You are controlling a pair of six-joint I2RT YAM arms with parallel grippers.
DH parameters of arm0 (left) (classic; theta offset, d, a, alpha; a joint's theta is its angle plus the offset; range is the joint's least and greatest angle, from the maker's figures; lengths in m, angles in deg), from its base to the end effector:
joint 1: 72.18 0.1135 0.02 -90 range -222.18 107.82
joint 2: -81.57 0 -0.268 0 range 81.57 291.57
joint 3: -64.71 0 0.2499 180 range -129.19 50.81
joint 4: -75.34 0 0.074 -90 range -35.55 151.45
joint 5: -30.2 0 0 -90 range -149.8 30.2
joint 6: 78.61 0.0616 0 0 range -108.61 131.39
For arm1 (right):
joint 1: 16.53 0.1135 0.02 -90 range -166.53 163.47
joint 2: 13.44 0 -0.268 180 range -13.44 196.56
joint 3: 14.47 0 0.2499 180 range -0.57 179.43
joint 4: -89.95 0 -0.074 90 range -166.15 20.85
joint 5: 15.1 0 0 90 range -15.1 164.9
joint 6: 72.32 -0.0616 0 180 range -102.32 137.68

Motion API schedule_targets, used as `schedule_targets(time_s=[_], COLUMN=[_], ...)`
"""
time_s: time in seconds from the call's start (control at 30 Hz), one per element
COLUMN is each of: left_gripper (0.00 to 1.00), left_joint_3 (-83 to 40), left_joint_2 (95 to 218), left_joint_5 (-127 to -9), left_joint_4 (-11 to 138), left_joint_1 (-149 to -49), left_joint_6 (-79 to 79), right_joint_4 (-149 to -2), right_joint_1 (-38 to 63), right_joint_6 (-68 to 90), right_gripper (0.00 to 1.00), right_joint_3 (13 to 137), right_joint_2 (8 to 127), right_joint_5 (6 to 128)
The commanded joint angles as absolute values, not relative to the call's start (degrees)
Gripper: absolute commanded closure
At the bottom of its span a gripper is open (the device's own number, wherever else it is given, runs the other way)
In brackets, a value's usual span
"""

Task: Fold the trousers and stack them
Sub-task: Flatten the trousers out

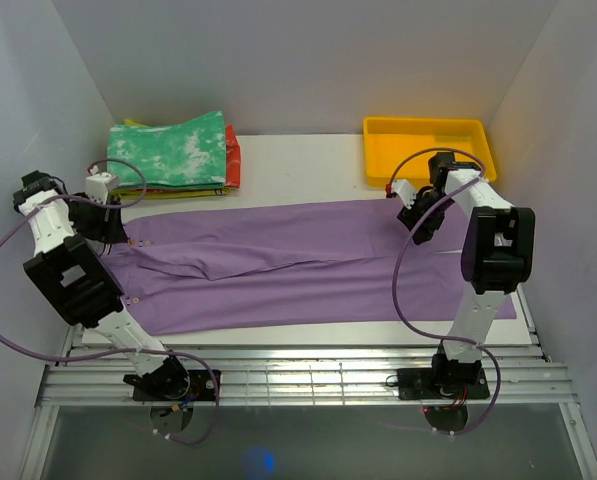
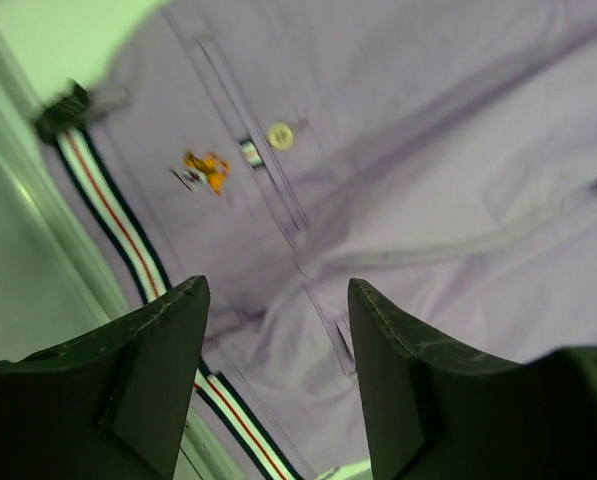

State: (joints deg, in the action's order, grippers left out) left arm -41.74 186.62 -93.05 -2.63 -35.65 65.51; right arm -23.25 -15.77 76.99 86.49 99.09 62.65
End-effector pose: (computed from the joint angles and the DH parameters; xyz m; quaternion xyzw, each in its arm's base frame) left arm 0.3163 0.1922 0.2563 0.1786 0.9353 -0.1201 0.2808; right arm 0.3944 0.0183 0.1795 -0.5045 0.8509 0.0433 0.1398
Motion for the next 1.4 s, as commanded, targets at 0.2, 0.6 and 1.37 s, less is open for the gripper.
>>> schedule_targets(time_s=[0.2, 0.6, 1.37], left_gripper=[0.21, 0.15, 0.30], left_joint_3=[-20.75, 2.91, -22.33], left_joint_2=[169.99, 163.66, 173.34], left_joint_5=[-78.81, -68.50, -68.33], left_joint_4=[-16.87, 2.98, -17.40], left_joint_1=[-25.08, -24.81, -38.26], left_joint_6=[98.12, 115.78, 112.62], right_joint_4=[-19.38, -20.25, -21.66], right_joint_1=[-15.74, -15.74, -17.85], right_joint_6=[84.74, 85.53, 83.77], right_gripper=[0.48, 0.46, 0.45], right_joint_3=[68.87, 63.24, 64.73], right_joint_2=[85.53, 87.63, 89.30], right_joint_5=[60.75, 64.43, 65.76])
